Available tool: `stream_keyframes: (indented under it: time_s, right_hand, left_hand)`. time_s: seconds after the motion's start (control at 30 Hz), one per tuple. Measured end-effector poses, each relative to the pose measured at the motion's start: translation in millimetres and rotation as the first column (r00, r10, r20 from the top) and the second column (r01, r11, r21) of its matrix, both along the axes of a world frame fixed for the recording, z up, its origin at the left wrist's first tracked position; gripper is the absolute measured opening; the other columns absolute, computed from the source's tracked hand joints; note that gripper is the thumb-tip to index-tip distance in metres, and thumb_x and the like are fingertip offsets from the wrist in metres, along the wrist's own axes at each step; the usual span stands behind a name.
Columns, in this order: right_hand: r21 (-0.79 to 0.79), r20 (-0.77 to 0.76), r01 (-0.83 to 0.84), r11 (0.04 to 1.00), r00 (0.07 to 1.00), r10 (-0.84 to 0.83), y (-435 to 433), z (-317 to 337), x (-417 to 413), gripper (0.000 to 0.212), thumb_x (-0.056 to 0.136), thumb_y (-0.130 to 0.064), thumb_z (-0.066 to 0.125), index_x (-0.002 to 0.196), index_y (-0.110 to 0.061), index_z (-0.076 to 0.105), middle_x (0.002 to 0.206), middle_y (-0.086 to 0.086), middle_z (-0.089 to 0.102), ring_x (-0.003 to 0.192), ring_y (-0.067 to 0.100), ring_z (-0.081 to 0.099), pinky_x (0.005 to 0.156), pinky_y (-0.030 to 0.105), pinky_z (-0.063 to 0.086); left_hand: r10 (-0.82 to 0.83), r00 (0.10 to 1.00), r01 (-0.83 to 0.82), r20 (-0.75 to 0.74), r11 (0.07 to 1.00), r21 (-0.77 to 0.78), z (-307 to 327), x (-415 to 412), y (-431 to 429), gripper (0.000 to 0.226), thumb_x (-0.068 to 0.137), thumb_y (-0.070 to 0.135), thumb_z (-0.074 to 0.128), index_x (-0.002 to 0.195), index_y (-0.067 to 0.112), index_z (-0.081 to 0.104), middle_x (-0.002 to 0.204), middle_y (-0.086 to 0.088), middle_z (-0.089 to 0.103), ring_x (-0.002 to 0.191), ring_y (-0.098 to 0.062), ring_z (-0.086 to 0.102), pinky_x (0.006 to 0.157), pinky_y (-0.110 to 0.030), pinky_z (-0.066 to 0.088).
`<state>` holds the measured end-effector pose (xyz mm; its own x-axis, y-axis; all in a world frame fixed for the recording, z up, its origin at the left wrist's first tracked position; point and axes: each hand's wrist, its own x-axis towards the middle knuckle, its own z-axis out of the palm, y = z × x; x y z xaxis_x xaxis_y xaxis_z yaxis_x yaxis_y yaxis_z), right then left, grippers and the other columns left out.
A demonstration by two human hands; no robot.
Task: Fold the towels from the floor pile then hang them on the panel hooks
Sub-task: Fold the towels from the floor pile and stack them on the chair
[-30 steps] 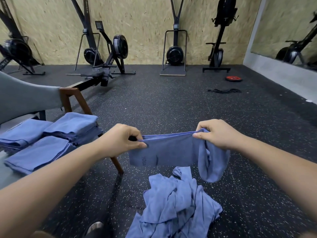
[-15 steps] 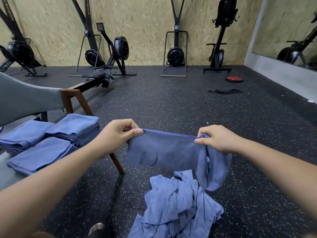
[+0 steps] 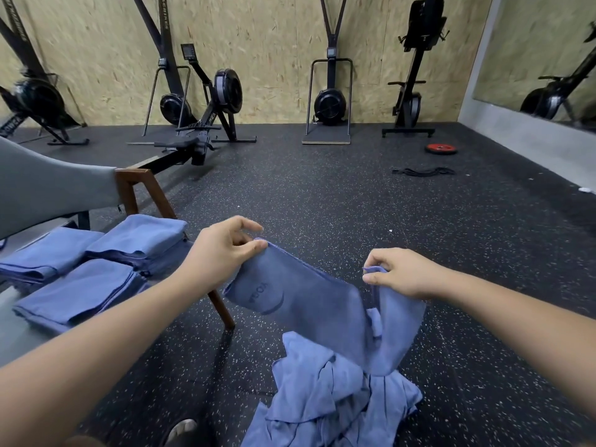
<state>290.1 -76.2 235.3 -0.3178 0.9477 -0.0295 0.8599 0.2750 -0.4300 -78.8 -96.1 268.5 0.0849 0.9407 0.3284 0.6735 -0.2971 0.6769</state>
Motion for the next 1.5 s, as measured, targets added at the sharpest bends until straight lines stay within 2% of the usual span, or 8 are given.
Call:
stream_keyframes:
  time_s: [0.13, 0.27, 0.5, 0.63, 0.83, 1.0, 1.27, 1.5]
  right_hand:
    - [-0.113, -0.11, 0.011, 0.994, 0.994, -0.023, -13.2, -3.6, -21.3, 0.012, 0.099, -0.029, 0.073, 0.106, -0.022, 0.065, 0.086, -0.004, 0.066, 0.06, 0.009, 0.059, 0.051, 0.019, 0.046]
    - [-0.294, -0.322, -0.036, 0.955, 0.945, -0.064, -30.1, -1.6, -46.3, 0.014, 0.101, -0.014, 0.056, 0.114, -0.017, 0.06, 0.068, 0.01, 0.059, 0.05, 0.022, 0.059, 0.048, 0.028, 0.049]
    - [-0.406, -0.523, -0.071, 0.911, 0.836, -0.168, -44.6, 10.0, -90.5, 0.023, 0.107, -0.018, 0.049, 0.126, -0.022, 0.061, 0.05, -0.006, 0.05, 0.049, 0.018, 0.05, 0.059, 0.038, 0.049]
    - [-0.369, -0.571, -0.109, 0.923, 0.811, -0.132, -54.7, 21.7, -103.2, 0.038, 0.103, -0.021, 0.056, 0.139, -0.03, 0.055, 0.091, 0.003, 0.062, 0.066, 0.019, 0.059, 0.07, 0.044, 0.055]
    - [-0.405, -0.646, -0.194, 0.894, 0.752, -0.129, -63.4, 36.0, -104.1, 0.057, 0.097, 0.001, 0.049, 0.147, -0.026, 0.046, 0.065, 0.011, 0.061, 0.058, 0.026, 0.063, 0.06, 0.036, 0.058]
    - [-0.414, -0.722, -0.248, 0.876, 0.675, -0.15, -62.3, 37.7, -96.7, 0.061, 0.089, 0.007, 0.041, 0.143, -0.019, 0.053, 0.097, 0.027, 0.066, 0.084, 0.034, 0.068, 0.079, 0.046, 0.059]
    - [-0.204, -0.676, -0.087, 0.975, 0.733, -0.076, -55.1, 33.8, -94.3, 0.014, 0.104, -0.004, 0.057, 0.11, -0.006, 0.07, 0.081, 0.016, 0.07, 0.069, 0.023, 0.066, 0.065, 0.035, 0.062]
    - [-0.003, -0.56, -0.011, 1.0, 0.829, 0.008, -50.1, 49.5, -77.3, 0.008, 0.103, -0.014, 0.066, 0.097, -0.013, 0.072, 0.063, 0.011, 0.073, 0.054, 0.022, 0.068, 0.054, 0.027, 0.052]
  left_hand:
    - [0.079, 0.988, -0.088, -0.129, 0.994, -0.066, -6.5, 7.9, 2.0, 0.02, 0.084, 0.04, 0.089, 0.079, 0.027, 0.076, 0.069, 0.014, 0.075, 0.07, -0.007, 0.071, 0.063, -0.026, 0.048]
    - [0.077, 0.974, -0.106, -0.212, 0.986, -0.127, -9.5, 17.5, -1.4, 0.027, 0.078, 0.044, 0.093, 0.072, 0.024, 0.075, 0.066, 0.015, 0.073, 0.064, 0.001, 0.065, 0.06, -0.021, 0.044]
    - [0.023, 0.988, -0.048, -0.154, 0.985, -0.164, -6.6, 40.8, -14.5, 0.031, 0.076, 0.044, 0.094, 0.074, 0.02, 0.074, 0.064, 0.009, 0.071, 0.054, 0.003, 0.054, 0.053, -0.014, 0.039]
    - [-0.061, 0.998, 0.058, -0.008, 0.979, -0.198, 0.0, 52.3, -25.1, 0.028, 0.079, 0.039, 0.094, 0.078, 0.019, 0.075, 0.064, 0.003, 0.071, 0.053, -0.004, 0.053, 0.051, -0.019, 0.041]
    - [-0.152, 0.975, 0.188, 0.163, 0.954, -0.234, 5.1, 64.2, -33.6, 0.008, 0.088, 0.02, 0.086, 0.089, 0.019, 0.078, 0.08, -0.005, 0.078, 0.067, -0.014, 0.065, 0.064, -0.033, 0.057]
    - [-0.207, 0.972, 0.22, 0.108, 0.967, -0.131, 7.0, 68.5, -35.8, 0.019, 0.084, 0.013, 0.084, 0.094, 0.028, 0.077, 0.087, 0.006, 0.08, 0.085, -0.017, 0.078, 0.086, -0.043, 0.063]
    - [-0.272, 0.954, 0.28, 0.126, 0.959, -0.047, 14.4, 74.2, -42.2, 0.04, 0.084, 0.005, 0.076, 0.111, 0.028, 0.058, 0.096, 0.007, 0.076, 0.084, -0.017, 0.07, 0.076, -0.026, 0.054]
    - [-0.246, 0.952, 0.247, -0.184, 0.969, -0.019, 16.4, 54.6, -34.6, 0.029, 0.093, 0.013, 0.076, 0.101, 0.03, 0.053, 0.09, 0.01, 0.067, 0.073, -0.008, 0.064, 0.066, -0.02, 0.048]
